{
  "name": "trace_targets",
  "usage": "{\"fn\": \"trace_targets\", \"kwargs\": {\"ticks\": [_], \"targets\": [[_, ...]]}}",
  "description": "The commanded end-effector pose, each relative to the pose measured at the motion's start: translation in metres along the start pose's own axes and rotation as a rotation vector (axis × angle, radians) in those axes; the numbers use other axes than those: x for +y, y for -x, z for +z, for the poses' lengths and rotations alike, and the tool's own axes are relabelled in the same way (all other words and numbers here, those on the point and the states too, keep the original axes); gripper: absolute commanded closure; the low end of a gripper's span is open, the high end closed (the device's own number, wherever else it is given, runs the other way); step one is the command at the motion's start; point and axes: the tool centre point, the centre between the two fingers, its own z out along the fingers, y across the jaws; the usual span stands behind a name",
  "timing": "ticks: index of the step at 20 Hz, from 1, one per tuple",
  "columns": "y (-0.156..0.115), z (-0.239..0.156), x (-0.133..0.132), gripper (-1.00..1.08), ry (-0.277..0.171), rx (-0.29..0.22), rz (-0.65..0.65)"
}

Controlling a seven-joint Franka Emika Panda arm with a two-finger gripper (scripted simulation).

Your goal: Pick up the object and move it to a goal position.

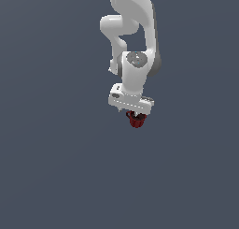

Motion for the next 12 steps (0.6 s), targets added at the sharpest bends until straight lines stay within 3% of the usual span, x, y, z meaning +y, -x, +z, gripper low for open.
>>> {"fn": "trace_targets", "kwargs": {"ticks": [1,12], "targets": [[0.011,0.005,-0.003,-0.60,0.004,-0.001,0.039],[0.041,0.017,-0.009,-0.60,0.012,-0.003,0.134]]}}
